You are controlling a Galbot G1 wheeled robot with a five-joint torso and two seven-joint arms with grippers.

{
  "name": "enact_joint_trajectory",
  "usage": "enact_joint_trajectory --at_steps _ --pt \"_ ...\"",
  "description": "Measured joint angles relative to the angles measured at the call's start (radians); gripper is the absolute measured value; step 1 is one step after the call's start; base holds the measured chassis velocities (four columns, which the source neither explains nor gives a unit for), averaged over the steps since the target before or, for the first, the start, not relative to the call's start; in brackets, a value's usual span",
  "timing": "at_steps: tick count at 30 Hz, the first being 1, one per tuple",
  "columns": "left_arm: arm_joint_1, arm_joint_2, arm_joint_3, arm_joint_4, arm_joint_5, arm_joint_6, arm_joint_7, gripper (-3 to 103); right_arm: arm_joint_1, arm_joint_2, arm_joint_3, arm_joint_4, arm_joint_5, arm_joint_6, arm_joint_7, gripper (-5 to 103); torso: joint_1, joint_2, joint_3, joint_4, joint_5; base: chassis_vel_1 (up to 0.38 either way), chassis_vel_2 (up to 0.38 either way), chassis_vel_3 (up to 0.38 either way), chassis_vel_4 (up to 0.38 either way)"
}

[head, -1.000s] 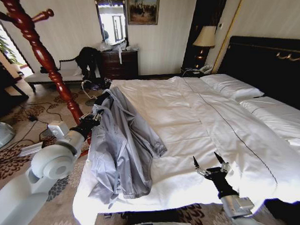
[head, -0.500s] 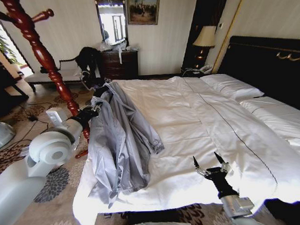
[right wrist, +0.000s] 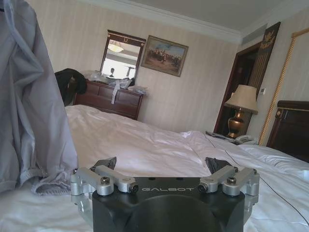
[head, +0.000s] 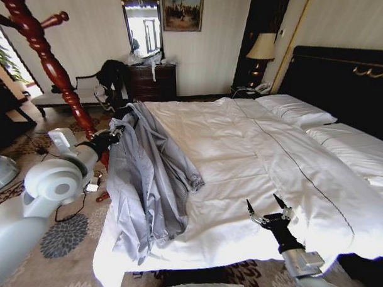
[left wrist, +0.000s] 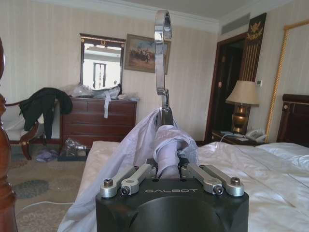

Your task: Pick up the clothes from the bed and hang them on the clothes hanger.

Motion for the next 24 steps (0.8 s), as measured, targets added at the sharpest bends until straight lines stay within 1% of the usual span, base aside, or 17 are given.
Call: enact_joint_trajectory --at_steps 1,2,5,6,10,12,13,17,19,21,24 --pt "-0.042 0.008 0.018 0.015 -0.021 0.008 -0.008 16 0.000 0.000 0.000 0.000 0.000 0.000 0.000 100 0.000 0.000 0.000 0.0000 0.0001 0.000 0.000 0.000 0.000" --pt "-0.042 0.008 0.018 0.015 -0.021 0.008 -0.008 16 0.000 0.000 0.000 0.000 0.000 0.000 0.000 100 0.000 0.000 0.000 0.0000 0.0001 0.000 0.000 0.000 0.000" --pt "-0.110 0.019 0.050 0.036 -0.057 0.022 -0.022 16 0.000 0.000 0.000 0.000 0.000 0.000 0.000 100 0.000 0.000 0.000 0.0000 0.0001 0.000 0.000 0.000 0.000" --pt "-0.146 0.023 0.074 0.050 -0.071 0.028 -0.026 16 0.000 0.000 0.000 0.000 0.000 0.000 0.000 100 0.000 0.000 0.000 0.0001 0.0001 0.000 0.000 0.000 0.000" --pt "-0.180 0.027 0.095 0.065 -0.085 0.029 -0.028 16 0.000 0.000 0.000 0.000 0.000 0.000 0.000 100 0.000 0.000 0.000 0.0001 0.0000 0.000 0.000 0.000 0.000" --pt "-0.220 0.028 0.109 0.085 -0.130 0.037 -0.038 16 0.000 0.000 0.000 0.000 0.000 0.000 0.000 100 0.000 0.000 0.000 0.0003 -0.0002 0.000 0.000 0.000 0.000" --pt "-0.220 0.028 0.109 0.085 -0.130 0.037 -0.038 16 0.000 0.000 0.000 0.000 0.000 0.000 0.000 100 0.000 0.000 0.000 0.0003 -0.0002 0.000 0.000 0.000 0.000" --pt "-0.344 0.028 0.143 0.141 -0.197 0.055 -0.054 16 0.000 0.000 0.000 0.000 0.000 0.000 0.000 100 0.000 0.000 0.000 0.0001 0.0000 0.000 0.000 0.000 0.000" --pt "-0.396 0.026 0.159 0.172 -0.216 0.069 -0.055 16 0.000 0.000 0.000 0.000 0.000 0.000 0.000 100 0.000 0.000 0.000 0.0001 0.0002 0.000 0.000 0.000 0.000" --pt "-0.409 0.025 0.164 0.181 -0.222 0.074 -0.055 16 0.000 0.000 0.000 0.000 0.000 0.000 0.000 100 0.000 0.000 0.000 0.0001 0.0002 0.000 0.000 0.000 0.000" --pt "-0.468 0.015 0.192 0.232 -0.234 0.093 -0.061 16 0.000 0.000 0.000 0.000 0.000 0.000 0.000 100 0.000 0.000 0.000 0.0001 0.0000 0.000 0.000 0.000 0.000"
